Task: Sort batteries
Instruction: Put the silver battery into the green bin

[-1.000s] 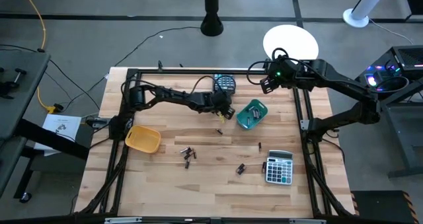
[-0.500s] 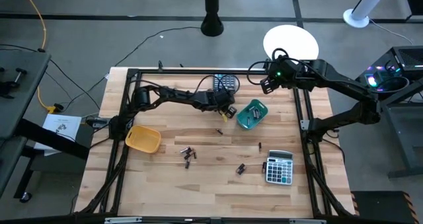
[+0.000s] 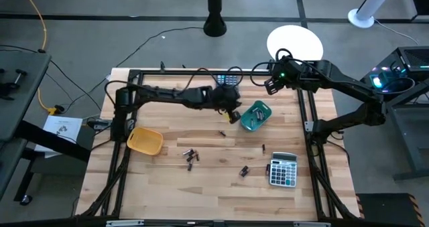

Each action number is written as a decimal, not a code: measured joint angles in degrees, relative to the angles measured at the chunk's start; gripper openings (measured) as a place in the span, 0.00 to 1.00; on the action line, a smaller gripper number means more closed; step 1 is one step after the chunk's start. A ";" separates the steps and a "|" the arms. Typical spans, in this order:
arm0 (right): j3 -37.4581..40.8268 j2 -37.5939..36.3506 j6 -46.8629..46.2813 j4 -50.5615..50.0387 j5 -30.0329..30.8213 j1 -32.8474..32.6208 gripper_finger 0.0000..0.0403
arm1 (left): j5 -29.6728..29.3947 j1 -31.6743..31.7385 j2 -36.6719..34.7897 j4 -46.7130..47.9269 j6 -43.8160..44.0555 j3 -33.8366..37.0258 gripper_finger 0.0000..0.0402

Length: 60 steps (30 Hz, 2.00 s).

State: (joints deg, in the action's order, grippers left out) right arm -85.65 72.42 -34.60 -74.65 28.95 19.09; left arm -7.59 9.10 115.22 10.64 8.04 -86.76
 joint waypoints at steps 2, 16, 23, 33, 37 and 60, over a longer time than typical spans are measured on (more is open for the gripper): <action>0.00 0.00 -0.09 -0.02 0.01 0.03 0.45 | 4.10 -1.01 0.39 -4.88 -2.61 0.06 0.02; 0.00 0.00 -4.17 0.09 -0.11 0.00 0.45 | 8.16 -1.82 2.30 -5.03 2.83 -0.07 0.45; 0.00 0.00 -4.09 0.13 -0.09 0.00 0.45 | 14.36 -1.05 -5.89 20.42 0.31 2.79 0.53; 0.00 0.00 -2.48 0.13 0.94 0.00 0.45 | 8.32 -9.00 -32.37 7.96 11.38 40.05 0.52; 0.00 0.00 -2.48 0.13 0.99 0.00 0.45 | 6.69 -12.24 -37.05 6.08 11.22 46.74 0.52; 0.00 0.00 1.60 0.11 2.44 0.04 0.45 | 3.77 -24.60 -25.11 4.91 16.48 47.52 0.52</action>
State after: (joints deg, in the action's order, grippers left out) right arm -85.65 72.42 -33.00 -74.54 31.38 19.14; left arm -3.82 -15.50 90.10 15.56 24.52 -39.24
